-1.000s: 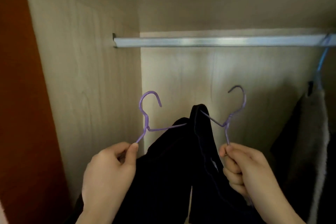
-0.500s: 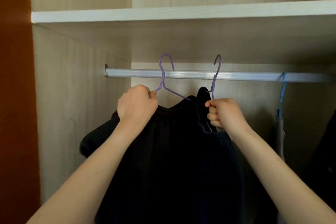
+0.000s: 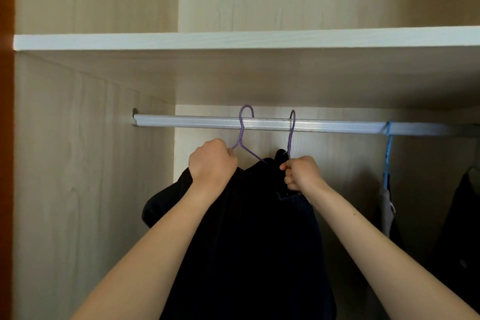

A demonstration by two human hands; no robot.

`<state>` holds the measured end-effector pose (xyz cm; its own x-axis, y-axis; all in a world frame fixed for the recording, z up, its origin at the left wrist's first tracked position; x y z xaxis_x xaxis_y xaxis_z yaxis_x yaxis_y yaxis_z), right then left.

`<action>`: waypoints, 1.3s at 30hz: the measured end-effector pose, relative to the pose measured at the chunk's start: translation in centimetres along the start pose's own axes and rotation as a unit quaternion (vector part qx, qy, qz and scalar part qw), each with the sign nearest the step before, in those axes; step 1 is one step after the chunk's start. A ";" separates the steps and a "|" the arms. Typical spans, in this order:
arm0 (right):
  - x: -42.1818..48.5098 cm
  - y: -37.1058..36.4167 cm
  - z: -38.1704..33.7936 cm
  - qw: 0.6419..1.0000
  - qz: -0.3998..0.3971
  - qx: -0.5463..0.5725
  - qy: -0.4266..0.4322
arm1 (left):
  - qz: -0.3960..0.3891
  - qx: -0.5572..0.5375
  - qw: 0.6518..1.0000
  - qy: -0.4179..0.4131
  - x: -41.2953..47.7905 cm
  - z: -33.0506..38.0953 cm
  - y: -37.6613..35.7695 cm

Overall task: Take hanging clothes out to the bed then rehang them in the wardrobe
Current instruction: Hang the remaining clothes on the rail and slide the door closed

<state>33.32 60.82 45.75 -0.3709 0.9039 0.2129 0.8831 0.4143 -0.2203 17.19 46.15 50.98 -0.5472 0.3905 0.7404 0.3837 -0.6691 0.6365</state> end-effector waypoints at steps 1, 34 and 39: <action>0.1 0.0 0.5 1.000 -0.001 -0.004 -0.007 | -0.004 -0.001 1.000 -0.003 -0.2 0.0 -0.5; -3.2 -12.8 -3.8 0.907 -0.057 -0.388 0.152 | 0.050 -0.080 0.972 -0.214 10.4 -7.2 0.8; -2.1 -14.2 -2.8 0.893 -0.010 -0.420 0.162 | 0.099 -0.105 0.965 -0.221 10.5 -7.7 0.4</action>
<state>22.34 52.74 51.11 -0.4076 0.7620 0.5033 0.8311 0.0811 0.5502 5.87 45.08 57.36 -0.0902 0.4422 0.8924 0.2634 -0.8535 0.4496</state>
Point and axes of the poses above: each hand's wrist, its own x-axis towards the middle knuckle, its own y-axis out of the back of the hand, z = x × y, the point moved 9 cm from there along x, towards the middle knuckle, and after that the axes turned 13 degrees about x, right-handed, at the moved point
